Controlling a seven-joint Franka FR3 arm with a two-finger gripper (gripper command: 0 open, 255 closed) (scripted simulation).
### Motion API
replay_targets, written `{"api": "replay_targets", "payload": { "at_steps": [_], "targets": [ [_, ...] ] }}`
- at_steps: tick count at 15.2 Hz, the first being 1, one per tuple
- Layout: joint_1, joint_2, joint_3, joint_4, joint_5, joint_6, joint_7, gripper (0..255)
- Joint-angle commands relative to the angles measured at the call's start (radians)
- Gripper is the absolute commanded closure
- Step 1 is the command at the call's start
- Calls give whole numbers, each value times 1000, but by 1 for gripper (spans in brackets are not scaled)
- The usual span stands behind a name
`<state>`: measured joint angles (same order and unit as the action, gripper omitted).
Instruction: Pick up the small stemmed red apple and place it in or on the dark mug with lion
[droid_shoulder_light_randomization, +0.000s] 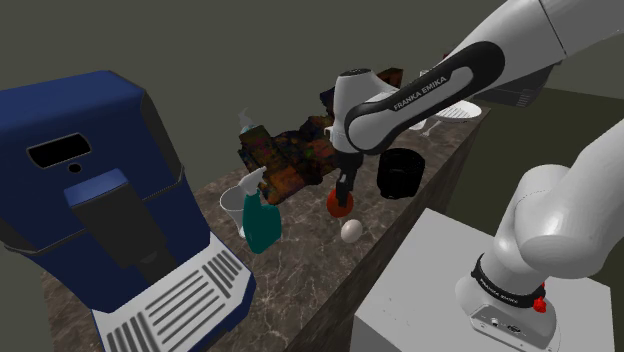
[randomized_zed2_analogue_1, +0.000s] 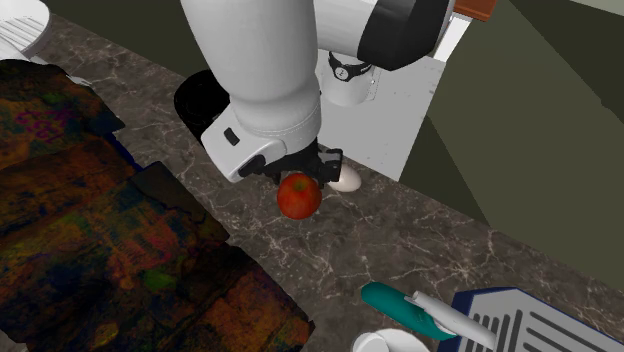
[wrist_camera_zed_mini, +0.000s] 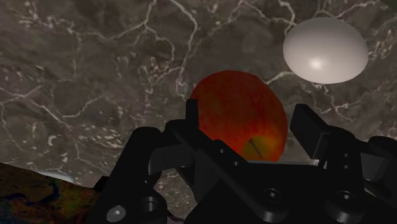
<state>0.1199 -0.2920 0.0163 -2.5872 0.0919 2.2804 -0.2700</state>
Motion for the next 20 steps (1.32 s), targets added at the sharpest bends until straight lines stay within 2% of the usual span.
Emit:
{"api": "replay_targets", "payload": {
  "at_steps": [1, 5, 20],
  "targets": [
    [0, 2, 0, -1, 0, 0, 0, 255],
    [0, 0, 0, -2, 0, 0, 1, 255],
    [-4, -107, -1, 118, -12, -228, 17, 255]
  ]
}}
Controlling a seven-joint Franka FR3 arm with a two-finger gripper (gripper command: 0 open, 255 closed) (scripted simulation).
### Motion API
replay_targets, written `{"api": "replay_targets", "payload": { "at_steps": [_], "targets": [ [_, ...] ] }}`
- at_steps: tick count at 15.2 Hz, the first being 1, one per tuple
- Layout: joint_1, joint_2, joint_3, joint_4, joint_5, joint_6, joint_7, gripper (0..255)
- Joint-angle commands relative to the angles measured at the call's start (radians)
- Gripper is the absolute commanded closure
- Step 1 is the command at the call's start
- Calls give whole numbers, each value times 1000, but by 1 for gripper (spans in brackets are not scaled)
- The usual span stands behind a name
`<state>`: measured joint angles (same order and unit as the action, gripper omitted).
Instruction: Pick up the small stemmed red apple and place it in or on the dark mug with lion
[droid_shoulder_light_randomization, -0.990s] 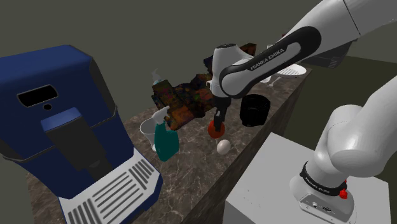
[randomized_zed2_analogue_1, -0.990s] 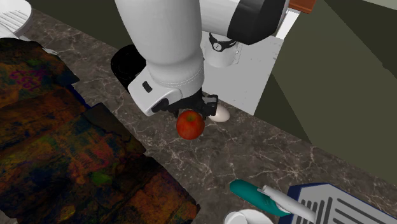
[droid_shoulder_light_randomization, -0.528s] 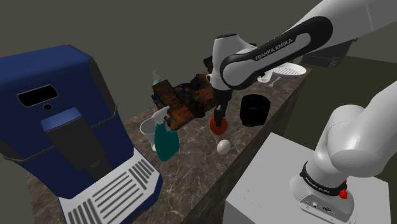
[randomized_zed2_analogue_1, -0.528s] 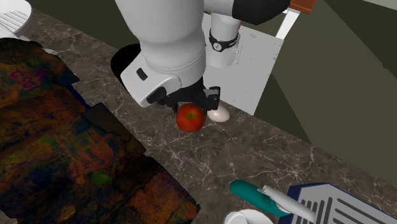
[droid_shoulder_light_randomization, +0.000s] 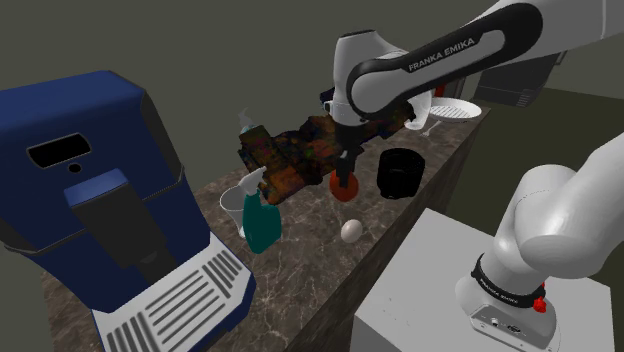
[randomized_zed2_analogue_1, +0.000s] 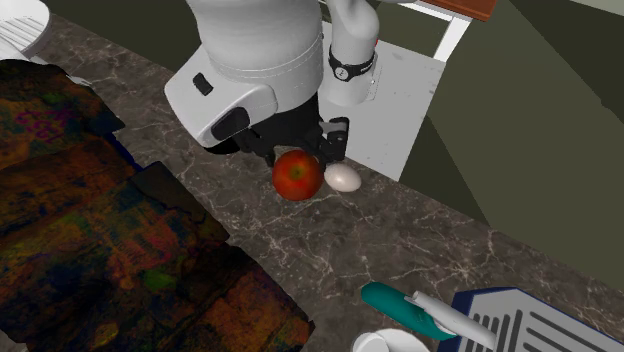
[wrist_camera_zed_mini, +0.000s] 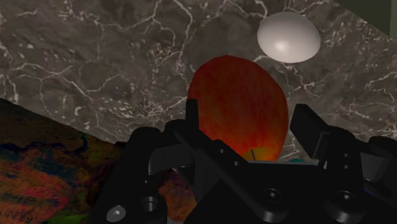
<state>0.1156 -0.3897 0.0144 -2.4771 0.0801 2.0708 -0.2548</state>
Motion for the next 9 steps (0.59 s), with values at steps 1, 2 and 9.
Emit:
{"api": "replay_targets", "payload": {
  "at_steps": [1, 2, 9],
  "targets": [
    [0, -14, 0, 18, -1, -33, 3, 255],
    [0, -19, 0, 28, -2, -47, 4, 255],
    [-1, -44, -1, 102, -5, -147, 10, 255]
  ]
}}
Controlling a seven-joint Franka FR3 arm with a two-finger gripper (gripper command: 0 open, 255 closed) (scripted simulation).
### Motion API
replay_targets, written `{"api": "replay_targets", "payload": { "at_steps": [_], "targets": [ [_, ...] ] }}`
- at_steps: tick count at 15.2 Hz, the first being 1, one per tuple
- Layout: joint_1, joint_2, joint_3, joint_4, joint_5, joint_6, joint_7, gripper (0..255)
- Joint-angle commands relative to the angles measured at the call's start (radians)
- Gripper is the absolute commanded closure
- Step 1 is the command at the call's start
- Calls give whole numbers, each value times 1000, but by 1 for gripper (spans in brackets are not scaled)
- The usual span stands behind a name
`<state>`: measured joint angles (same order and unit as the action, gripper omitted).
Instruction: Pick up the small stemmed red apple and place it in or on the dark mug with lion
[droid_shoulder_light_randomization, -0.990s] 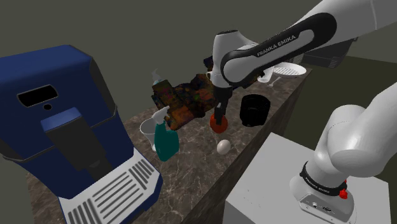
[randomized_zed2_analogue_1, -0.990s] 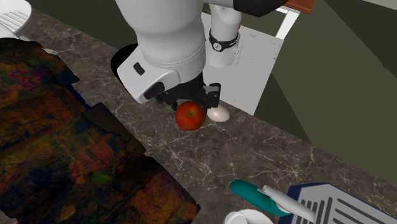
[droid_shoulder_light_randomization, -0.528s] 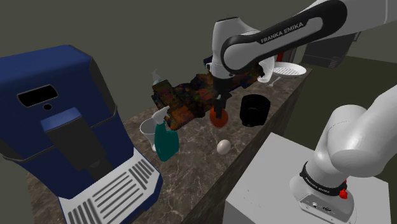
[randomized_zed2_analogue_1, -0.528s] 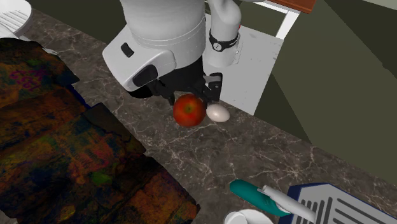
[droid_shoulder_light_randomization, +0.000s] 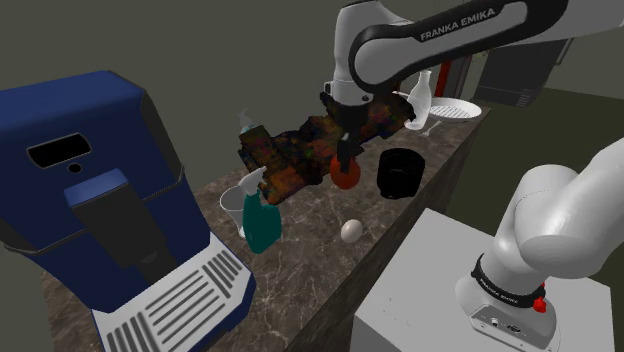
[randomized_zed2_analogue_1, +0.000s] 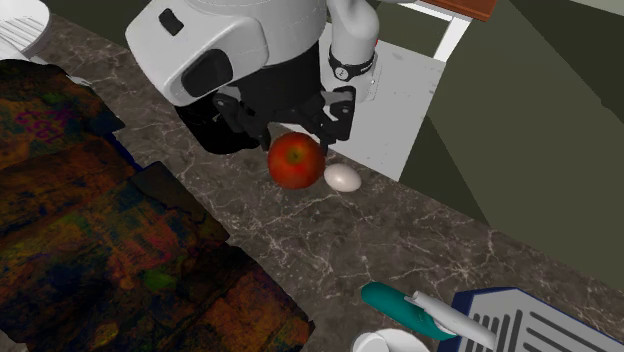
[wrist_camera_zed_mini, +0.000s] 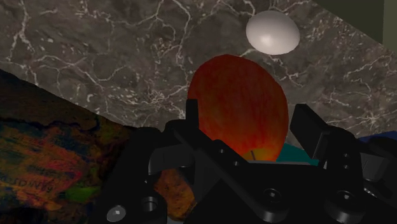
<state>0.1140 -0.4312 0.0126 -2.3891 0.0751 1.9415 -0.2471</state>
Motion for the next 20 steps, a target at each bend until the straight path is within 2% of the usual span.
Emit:
{"api": "replay_targets", "payload": {
  "at_steps": [1, 13, 20],
  "targets": [
    [0, -5, 1, 26, 0, -31, 3, 255],
    [0, -18, -1, 167, -4, -186, 12, 255],
    [-64, -123, -118, 121, -69, -252, -137, 255]
  ]
}}
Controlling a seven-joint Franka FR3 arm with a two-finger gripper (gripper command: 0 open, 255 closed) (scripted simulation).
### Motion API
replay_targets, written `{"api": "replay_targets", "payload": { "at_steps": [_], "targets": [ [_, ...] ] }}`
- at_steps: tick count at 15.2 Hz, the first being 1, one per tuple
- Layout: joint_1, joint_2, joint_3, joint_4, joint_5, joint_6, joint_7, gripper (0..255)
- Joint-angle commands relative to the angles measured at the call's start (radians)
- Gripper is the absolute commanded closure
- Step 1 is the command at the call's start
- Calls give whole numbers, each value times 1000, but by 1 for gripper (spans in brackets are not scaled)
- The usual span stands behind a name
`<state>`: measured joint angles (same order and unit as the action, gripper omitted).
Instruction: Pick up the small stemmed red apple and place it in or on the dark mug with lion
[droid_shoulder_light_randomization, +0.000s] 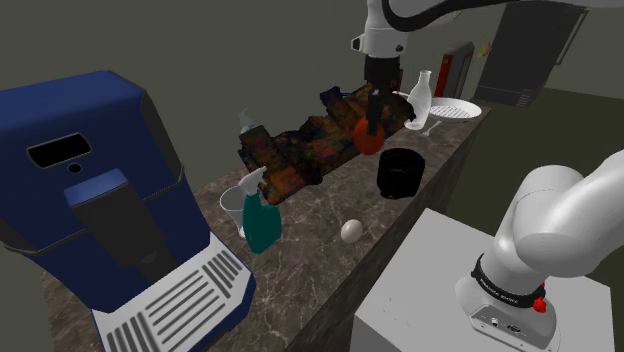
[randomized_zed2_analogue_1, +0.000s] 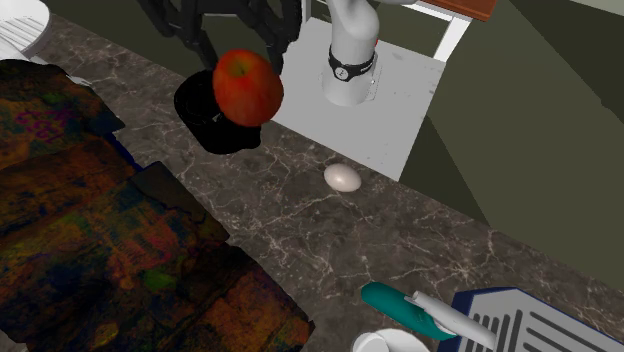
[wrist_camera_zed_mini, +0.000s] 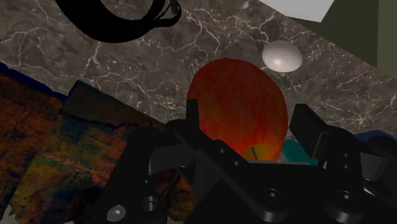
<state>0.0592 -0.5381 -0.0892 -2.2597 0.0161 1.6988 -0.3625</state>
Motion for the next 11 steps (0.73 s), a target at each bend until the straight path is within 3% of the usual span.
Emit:
{"api": "replay_targets", "payload": {
  "at_steps": [1, 11],
  "targets": [
    [-19, -28, -34, -10, -21, -19, -44, 255],
    [-108, -74, -219, 31, -139, -102, -276, 255]
  ]
}}
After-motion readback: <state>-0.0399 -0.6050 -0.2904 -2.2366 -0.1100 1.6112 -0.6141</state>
